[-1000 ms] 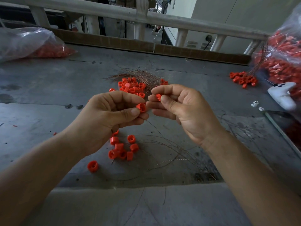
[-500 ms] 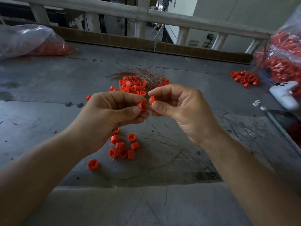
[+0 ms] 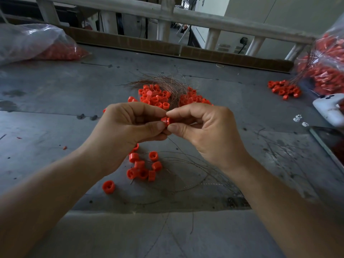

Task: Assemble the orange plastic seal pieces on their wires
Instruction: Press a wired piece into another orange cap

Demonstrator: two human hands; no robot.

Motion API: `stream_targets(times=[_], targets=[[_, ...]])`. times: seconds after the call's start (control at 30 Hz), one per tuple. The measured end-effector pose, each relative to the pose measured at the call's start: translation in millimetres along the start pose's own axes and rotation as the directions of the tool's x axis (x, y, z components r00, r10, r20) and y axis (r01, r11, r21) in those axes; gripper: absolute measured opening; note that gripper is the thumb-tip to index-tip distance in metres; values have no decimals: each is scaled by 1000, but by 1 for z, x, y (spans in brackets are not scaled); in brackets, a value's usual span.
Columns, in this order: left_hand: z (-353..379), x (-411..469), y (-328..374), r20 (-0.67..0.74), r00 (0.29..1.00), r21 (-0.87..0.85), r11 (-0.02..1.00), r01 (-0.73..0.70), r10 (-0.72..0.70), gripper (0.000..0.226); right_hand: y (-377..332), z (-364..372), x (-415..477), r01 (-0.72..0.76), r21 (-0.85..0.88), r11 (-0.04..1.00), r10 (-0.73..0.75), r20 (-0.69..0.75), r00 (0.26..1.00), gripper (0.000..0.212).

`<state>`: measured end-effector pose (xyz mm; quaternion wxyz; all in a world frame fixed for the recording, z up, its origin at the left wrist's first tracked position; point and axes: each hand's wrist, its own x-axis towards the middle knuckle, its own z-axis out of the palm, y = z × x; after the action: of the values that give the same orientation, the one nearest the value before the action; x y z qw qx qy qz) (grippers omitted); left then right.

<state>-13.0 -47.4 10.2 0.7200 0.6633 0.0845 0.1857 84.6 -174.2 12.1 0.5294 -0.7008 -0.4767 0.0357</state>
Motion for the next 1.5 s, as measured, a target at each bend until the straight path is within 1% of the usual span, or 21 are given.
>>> stream_targets(times=[0.1, 0.17, 0.33, 0.53, 0.6, 0.7, 0.77, 0.9, 1.03, 1.13, 1.2, 1.23, 1.3, 1.33, 1.4, 1.5], targets=[[0, 1, -2, -6, 1000, 24, 1000, -14, 14, 19, -1, 1, -1, 51, -96, 994, -54, -28, 998, 23], [0, 1, -2, -6, 1000, 52, 998, -26, 26, 20, -1, 1, -2, 77, -121, 990, -82, -40, 996, 24], [-1, 0, -3, -23, 999, 94, 995, -41, 44, 19, 0, 0, -2, 91, -141, 986, -97, -36, 995, 23], [1, -2, -3, -10, 1000, 26, 999, 18, -18, 17, 2, -2, -4, 71, -118, 991, -73, -21, 997, 20], [2, -2, -3, -18, 1000, 30, 999, 23, -22, 15, 2, -2, -5, 69, -110, 992, -72, -23, 997, 20], [2, -3, -5, -35, 999, 60, 998, 16, -13, 13, 2, -1, -5, 147, -184, 972, -150, -2, 989, 20], [2, -3, -4, -32, 999, 37, 999, 31, -30, 14, 1, -1, -5, 178, -201, 963, -180, 9, 984, 20], [1, -2, -3, 11, 998, -38, 997, 70, -70, 17, 2, -6, -2, 187, -157, 970, -184, 35, 982, 22], [1, -3, -1, 57, 996, -35, 996, 77, -75, 21, 5, -9, 0, 165, -55, 985, -162, 58, 985, 26], [-2, -2, 0, 111, 989, -59, 993, 103, -96, 23, 4, -8, 0, 121, 39, 992, -124, 80, 989, 26], [-5, -2, 2, 166, 980, -71, 989, 126, -113, 25, 2, -9, 0, 65, 118, 991, -80, 122, 989, 21], [-7, -2, 3, 207, 971, -75, 988, 135, -117, 26, 1, -10, 1, 38, 126, 991, -57, 151, 987, 24], [-10, -2, 4, 287, 950, -86, 984, 156, -126, 39, 0, -13, 2, 28, 66, 997, -43, 235, 971, 36], [-12, -2, 4, 310, 941, -87, 981, 174, -139, 48, -1, -14, 2, 42, 31, 999, -49, 286, 957, 37], [-12, -2, 3, 318, 934, -94, 974, 205, -166, 58, -3, -14, 2, 76, -12, 997, -67, 345, 936, 29], [-10, -3, 2, 312, 938, -152, 967, 206, -150, 58, -4, -13, 1, 81, -38, 996, -65, 312, 948, 18]])
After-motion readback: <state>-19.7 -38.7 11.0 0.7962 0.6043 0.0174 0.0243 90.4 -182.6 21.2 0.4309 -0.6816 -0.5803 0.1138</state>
